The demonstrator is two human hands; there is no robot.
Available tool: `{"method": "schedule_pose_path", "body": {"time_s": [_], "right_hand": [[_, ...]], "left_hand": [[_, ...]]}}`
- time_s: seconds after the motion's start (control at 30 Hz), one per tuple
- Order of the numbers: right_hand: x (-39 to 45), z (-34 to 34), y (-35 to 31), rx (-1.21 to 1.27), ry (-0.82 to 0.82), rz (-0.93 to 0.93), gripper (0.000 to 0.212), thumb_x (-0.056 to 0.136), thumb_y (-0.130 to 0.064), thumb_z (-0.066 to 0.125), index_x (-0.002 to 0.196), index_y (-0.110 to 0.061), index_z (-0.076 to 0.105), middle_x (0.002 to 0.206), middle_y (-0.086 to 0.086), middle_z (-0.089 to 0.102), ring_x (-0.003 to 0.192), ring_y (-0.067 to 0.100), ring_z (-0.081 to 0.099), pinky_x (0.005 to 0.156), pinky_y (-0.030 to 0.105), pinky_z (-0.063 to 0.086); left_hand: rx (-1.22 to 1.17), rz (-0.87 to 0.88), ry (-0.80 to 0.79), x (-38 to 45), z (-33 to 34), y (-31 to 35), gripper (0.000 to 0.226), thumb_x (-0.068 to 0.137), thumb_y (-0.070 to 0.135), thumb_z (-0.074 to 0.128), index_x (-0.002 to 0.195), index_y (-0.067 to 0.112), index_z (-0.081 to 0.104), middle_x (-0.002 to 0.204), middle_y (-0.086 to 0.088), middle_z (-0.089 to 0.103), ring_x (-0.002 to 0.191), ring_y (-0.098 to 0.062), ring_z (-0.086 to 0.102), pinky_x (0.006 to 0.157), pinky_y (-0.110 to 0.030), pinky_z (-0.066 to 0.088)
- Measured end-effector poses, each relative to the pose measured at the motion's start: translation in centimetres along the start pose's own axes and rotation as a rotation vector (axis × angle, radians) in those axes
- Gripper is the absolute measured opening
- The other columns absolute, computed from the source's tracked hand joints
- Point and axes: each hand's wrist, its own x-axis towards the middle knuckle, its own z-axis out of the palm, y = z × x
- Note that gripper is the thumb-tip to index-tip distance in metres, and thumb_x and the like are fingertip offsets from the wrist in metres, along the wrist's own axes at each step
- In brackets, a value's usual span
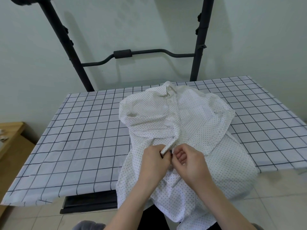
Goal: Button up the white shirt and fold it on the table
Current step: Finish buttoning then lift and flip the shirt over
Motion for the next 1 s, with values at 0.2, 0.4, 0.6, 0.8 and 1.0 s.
{"method": "schedule_pose_path", "body": {"time_s": [0.2,0.4,0.6,0.8,1.0], "right_hand": [[0.2,-1.6,0.0,0.306,-0.122,0.225,0.011,0.09,-0.007,0.064,0.091,-0.018,0.067,0.07,0.004,0.072,0.067,0.011,0.072,0.071,0.03,0.06],[0.2,-1.5,0.1,0.302,-0.119,0.183,0.014,0.091,-0.001,0.06,0.09,-0.014,0.064,0.068,0.006,0.069,0.063,0.008,0.069,0.065,0.025,0.059],[0.8,-1.9,0.8,0.464,-0.22,0.236,0.009,0.091,0.001,0.06,0.09,-0.006,0.067,0.064,0.004,0.067,0.064,0.019,0.067,0.069,0.033,0.059],[1.9,-3.0,1.0,0.6,-0.393,0.285,0.011,0.092,0.005,0.054,0.09,0.004,0.065,0.063,0.007,0.064,0.062,0.019,0.062,0.068,0.03,0.057],[2.3,-2.8,1.2,0.571,-0.417,0.34,0.008,0.091,-0.002,0.061,0.091,0.001,0.068,0.067,0.009,0.067,0.064,0.02,0.065,0.068,0.032,0.058]], "left_hand": [[0.014,0.099,-0.046,0.0,0.0,-0.2,0.021,0.093,0.011,0.052,0.072,0.013,0.051,0.058,-0.001,0.051,0.048,-0.012,0.04,0.049,-0.027,0.034],[0.02,0.145,-0.079,0.3,0.0,-0.5,0.012,0.094,0.012,0.051,0.083,0.012,0.058,0.068,-0.011,0.063,0.057,-0.024,0.055,0.059,-0.042,0.049],[0.0,0.197,-0.13,0.3,-0.6,-0.5,0.033,0.093,0.006,0.052,0.067,0.026,0.045,0.06,0.005,0.05,0.051,-0.004,0.043,0.051,-0.017,0.038],[-0.05,0.212,-0.202,0.7,-1.2,-0.5,0.036,0.093,0.005,0.053,0.068,0.03,0.045,0.062,0.009,0.049,0.055,-0.001,0.047,0.053,-0.011,0.036],[-0.024,0.156,-0.295,1.4,-1.7,-0.8,0.027,0.089,0.005,0.053,0.068,0.021,0.05,0.064,0.006,0.051,0.052,-0.001,0.043,0.054,-0.016,0.036]]}}
